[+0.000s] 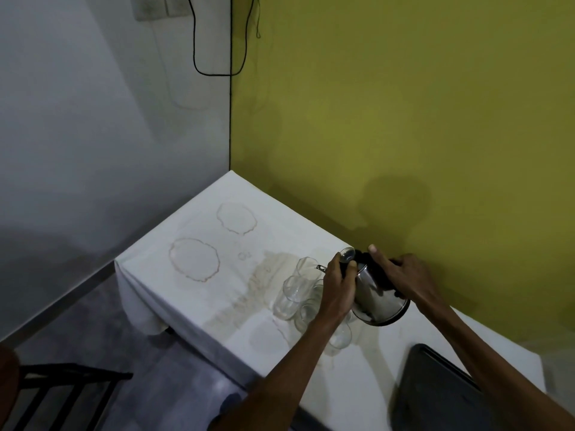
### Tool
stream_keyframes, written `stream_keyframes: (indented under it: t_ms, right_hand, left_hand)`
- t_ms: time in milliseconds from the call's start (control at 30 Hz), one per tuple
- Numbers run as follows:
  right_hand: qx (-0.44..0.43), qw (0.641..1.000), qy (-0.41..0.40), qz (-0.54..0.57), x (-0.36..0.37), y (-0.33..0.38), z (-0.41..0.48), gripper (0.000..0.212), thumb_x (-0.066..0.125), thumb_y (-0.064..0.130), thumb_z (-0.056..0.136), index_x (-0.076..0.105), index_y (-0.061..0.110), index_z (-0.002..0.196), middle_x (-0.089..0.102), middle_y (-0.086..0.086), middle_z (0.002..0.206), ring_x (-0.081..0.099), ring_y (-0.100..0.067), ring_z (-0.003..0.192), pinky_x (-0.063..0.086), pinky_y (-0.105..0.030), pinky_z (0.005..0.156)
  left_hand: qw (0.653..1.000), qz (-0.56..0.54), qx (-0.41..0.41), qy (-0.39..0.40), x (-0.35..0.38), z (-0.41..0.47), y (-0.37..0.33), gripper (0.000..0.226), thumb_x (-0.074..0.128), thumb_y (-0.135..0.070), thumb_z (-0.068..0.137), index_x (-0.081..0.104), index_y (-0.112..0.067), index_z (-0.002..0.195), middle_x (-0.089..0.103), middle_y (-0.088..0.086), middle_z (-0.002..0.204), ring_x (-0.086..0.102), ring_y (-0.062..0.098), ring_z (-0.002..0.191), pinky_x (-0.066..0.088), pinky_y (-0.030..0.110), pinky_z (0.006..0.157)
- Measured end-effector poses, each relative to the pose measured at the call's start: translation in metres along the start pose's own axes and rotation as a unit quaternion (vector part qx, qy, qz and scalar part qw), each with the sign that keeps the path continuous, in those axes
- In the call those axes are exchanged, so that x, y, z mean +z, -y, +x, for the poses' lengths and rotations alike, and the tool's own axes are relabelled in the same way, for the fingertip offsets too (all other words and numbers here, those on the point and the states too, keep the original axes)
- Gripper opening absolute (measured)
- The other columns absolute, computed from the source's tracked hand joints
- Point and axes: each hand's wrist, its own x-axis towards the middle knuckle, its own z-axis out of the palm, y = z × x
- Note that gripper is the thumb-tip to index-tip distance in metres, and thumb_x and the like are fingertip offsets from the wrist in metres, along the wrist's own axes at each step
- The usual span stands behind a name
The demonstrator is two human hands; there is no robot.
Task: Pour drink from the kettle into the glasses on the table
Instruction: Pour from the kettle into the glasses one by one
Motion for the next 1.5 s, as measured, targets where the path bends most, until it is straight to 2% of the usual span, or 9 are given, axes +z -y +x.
stream_keyframes:
  t_ms: [233,367,500,733,900,1033,1233,1333,1500]
  right_hand:
    - [-0.014,1.000,0.000,-0.023,-0.002,0.004,0.004,0.083,0.053,0.077,0.089,0.054,0.002,0.053,0.064,-0.032,0.057,0.073,-0.044,0.061,0.049,-0.036,0.057]
    - [-0.008,1.000,0.010,-0.020,-0.003,0.006,0.008,0.090,0.056,0.076,0.089,0.057,-0.008,0.056,0.062,-0.031,0.057,0.073,-0.045,0.063,0.054,-0.040,0.057]
    - [-0.019,0.999,0.004,-0.034,-0.005,0.010,0.007,0.082,0.052,0.082,0.085,0.054,0.006,0.052,0.063,-0.034,0.060,0.073,-0.044,0.063,0.051,-0.038,0.058]
    - [-0.020,0.998,0.013,-0.050,-0.011,0.018,0.010,0.080,0.051,0.079,0.089,0.057,0.006,0.057,0.073,-0.030,0.067,0.074,-0.035,0.056,0.044,-0.030,0.052]
    - [-0.025,0.998,0.016,-0.063,-0.012,0.022,0.012,0.080,0.050,0.079,0.090,0.056,0.009,0.052,0.071,-0.025,0.060,0.064,-0.023,0.042,0.041,-0.027,0.049]
    - [-0.027,0.998,0.021,-0.062,-0.012,0.027,0.013,0.079,0.052,0.076,0.091,0.048,0.012,0.045,0.054,-0.006,0.034,0.055,-0.013,0.030,0.038,-0.024,0.047]
    - [-0.026,0.996,0.023,-0.077,-0.012,0.033,0.014,0.082,0.051,0.081,0.088,0.047,0.010,0.048,0.051,-0.005,0.037,0.064,-0.026,0.042,0.041,-0.027,0.050]
    - [-0.028,0.996,0.019,-0.084,-0.012,0.039,0.012,0.082,0.051,0.079,0.089,0.037,0.013,0.042,0.041,0.000,0.028,0.057,-0.022,0.037,0.036,-0.026,0.047]
    - [-0.024,0.996,0.018,-0.085,-0.012,0.043,0.015,0.082,0.050,0.080,0.089,0.036,0.015,0.042,0.042,0.001,0.030,0.059,-0.025,0.040,0.037,-0.027,0.049]
  left_hand:
    - [1.000,-0.008,-0.007,-0.006,0.001,0.001,0.001,0.028,0.047,-0.022,0.106,0.060,-0.016,0.130,0.065,0.003,0.130,0.058,0.016,0.120,0.045,0.028,0.100]
    - [1.000,-0.010,-0.009,-0.012,0.002,0.001,0.001,0.028,0.046,-0.024,0.107,0.059,-0.017,0.130,0.064,0.004,0.130,0.059,0.017,0.121,0.046,0.031,0.101]
    - [1.000,-0.011,-0.010,-0.017,0.002,0.002,0.000,0.030,0.045,-0.026,0.107,0.058,-0.017,0.133,0.063,0.004,0.132,0.058,0.018,0.123,0.046,0.033,0.103]
    - [0.999,-0.015,-0.017,-0.026,0.004,0.005,-0.001,0.041,0.044,-0.038,0.101,0.058,-0.017,0.134,0.063,0.006,0.134,0.058,0.020,0.126,0.046,0.042,0.108]
    - [0.999,-0.018,-0.024,-0.029,0.005,0.007,0.001,0.034,0.045,-0.031,0.105,0.058,-0.018,0.134,0.063,0.007,0.134,0.058,0.020,0.124,0.047,0.040,0.107]
    - [0.999,-0.030,-0.026,-0.035,0.005,0.006,0.001,0.033,0.045,-0.028,0.106,0.058,-0.016,0.133,0.065,0.006,0.132,0.059,0.019,0.123,0.048,0.037,0.105]
    - [0.998,-0.043,-0.040,-0.038,0.004,0.007,0.001,0.036,0.044,-0.035,0.104,0.058,-0.018,0.134,0.064,0.005,0.133,0.060,0.019,0.123,0.048,0.038,0.106]
    - [0.997,-0.047,-0.046,-0.042,0.004,0.008,0.000,0.045,0.044,-0.044,0.098,0.058,-0.020,0.133,0.065,0.005,0.133,0.060,0.019,0.124,0.048,0.044,0.108]
    - [0.997,-0.044,-0.050,-0.048,0.003,0.011,-0.002,0.041,0.044,-0.038,0.103,0.057,-0.017,0.136,0.063,0.007,0.136,0.059,0.021,0.126,0.047,0.044,0.109]
